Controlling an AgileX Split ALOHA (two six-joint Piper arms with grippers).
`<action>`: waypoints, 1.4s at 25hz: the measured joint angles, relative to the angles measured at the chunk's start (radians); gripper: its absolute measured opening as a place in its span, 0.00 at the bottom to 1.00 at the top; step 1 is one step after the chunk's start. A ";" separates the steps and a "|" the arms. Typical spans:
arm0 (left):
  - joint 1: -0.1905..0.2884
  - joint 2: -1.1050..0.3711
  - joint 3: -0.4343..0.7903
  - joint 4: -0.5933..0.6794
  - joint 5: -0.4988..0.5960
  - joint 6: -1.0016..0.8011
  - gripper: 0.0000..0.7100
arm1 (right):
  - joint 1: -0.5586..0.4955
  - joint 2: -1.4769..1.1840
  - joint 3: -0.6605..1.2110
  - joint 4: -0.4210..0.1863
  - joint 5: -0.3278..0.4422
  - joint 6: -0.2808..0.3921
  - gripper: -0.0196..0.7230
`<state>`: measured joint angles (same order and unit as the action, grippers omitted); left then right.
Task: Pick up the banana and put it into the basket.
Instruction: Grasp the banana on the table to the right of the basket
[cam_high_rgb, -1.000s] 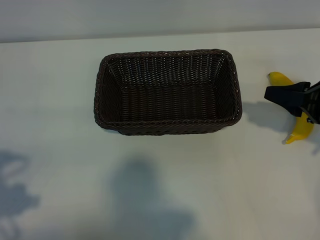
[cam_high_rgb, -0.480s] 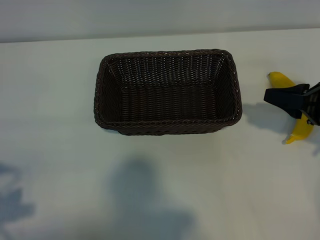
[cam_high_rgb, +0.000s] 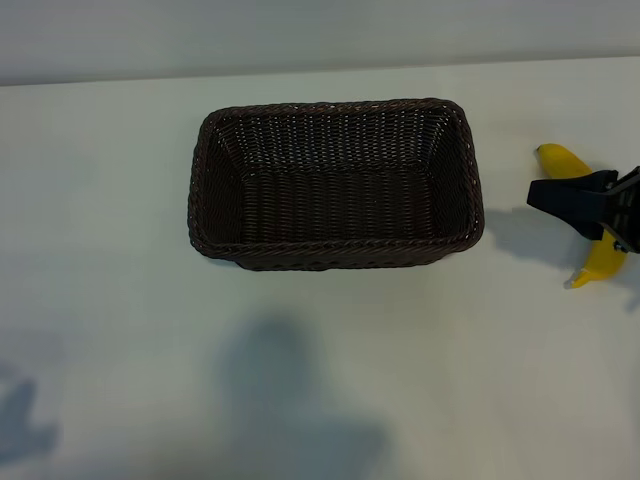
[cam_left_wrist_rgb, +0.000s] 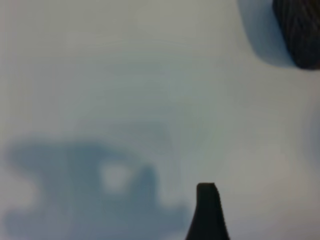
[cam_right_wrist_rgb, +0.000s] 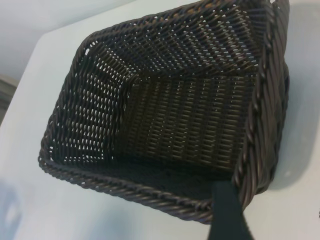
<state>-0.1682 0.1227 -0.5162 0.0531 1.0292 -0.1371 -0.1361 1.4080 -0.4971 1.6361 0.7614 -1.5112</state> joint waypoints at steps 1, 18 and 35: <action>0.000 -0.020 0.000 0.000 0.001 0.007 0.80 | 0.000 0.000 0.000 0.000 0.000 0.000 0.62; 0.000 -0.077 0.016 -0.111 0.017 0.205 0.80 | 0.000 0.000 0.000 0.000 0.000 0.000 0.62; 0.000 -0.130 0.016 -0.085 0.017 0.137 0.80 | 0.000 0.000 0.000 0.000 0.000 0.000 0.62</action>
<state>-0.1682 -0.0071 -0.5003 -0.0315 1.0464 0.0000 -0.1361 1.4080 -0.4971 1.6361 0.7614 -1.5112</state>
